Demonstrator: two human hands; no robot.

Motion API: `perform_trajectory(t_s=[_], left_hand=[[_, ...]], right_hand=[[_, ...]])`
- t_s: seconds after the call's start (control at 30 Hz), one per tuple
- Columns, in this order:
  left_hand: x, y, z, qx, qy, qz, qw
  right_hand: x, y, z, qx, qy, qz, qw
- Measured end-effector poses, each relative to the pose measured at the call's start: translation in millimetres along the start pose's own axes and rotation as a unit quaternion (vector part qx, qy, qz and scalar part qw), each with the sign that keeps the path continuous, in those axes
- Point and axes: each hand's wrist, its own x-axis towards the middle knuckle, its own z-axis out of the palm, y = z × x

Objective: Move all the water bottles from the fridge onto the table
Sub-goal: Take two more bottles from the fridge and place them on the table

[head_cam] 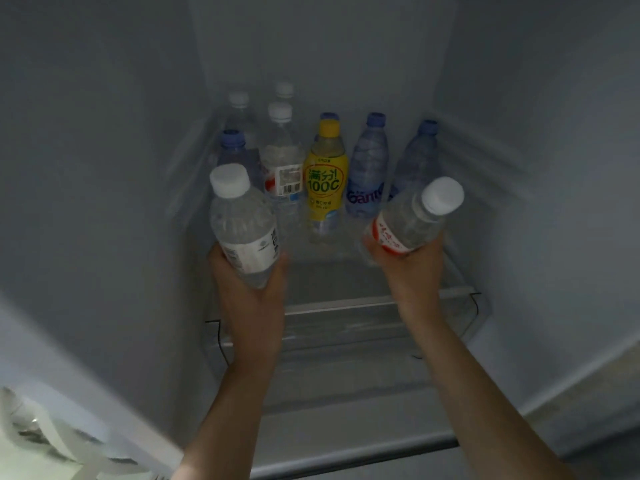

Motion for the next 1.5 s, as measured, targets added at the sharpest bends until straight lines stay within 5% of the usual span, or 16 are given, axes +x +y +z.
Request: perform_trajectory(t_s=[0.23,0.43,0.7,1.0,1.5], left_hand=[[-39,33,-5,-0.070,-0.082,-0.009,0.994],[-90,40,-25,-0.090,-0.255,-0.003,0.963],[-171,40,-41,-0.129,-0.489,-0.037,0.862],[-288,68,-83,-0.116,-0.622,-0.071,0.771],[-572,162,-197,-0.090,-0.786,-0.126,0.598]], right_hand=[[-60,-47,-44,-0.001,0.046,0.009,0.999],[-148,-52,-89,-0.018,0.088,0.084,0.992],[-263,-64,-150,-0.090,0.243,0.143,0.955],[-398,-93,-223,-0.228,0.393,0.211,0.866],[-671,-188,-389,-0.253,0.560,0.290,0.734]])
